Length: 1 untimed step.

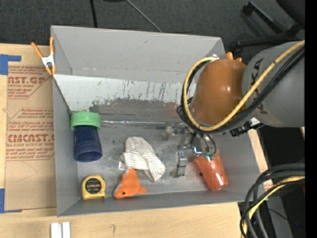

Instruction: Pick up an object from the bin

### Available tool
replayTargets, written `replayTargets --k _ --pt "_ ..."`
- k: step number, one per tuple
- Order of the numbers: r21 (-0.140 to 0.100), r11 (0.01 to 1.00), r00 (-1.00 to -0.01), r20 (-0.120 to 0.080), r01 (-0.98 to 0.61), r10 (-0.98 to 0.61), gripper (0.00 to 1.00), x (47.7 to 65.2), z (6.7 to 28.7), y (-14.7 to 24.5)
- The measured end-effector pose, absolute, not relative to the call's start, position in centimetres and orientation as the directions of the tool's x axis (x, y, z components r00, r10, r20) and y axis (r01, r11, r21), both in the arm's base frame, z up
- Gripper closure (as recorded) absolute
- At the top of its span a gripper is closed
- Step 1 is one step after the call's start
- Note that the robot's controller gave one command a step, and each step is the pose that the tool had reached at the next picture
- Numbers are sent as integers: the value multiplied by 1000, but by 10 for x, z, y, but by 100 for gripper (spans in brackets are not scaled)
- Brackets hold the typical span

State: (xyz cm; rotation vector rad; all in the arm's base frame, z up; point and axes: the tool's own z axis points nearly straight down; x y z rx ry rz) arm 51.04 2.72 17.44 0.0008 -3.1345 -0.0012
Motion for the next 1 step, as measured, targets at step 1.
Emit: replayTargets --k 1 --pt "1 1000 -1000 -1 0 0 0 512 179 27"
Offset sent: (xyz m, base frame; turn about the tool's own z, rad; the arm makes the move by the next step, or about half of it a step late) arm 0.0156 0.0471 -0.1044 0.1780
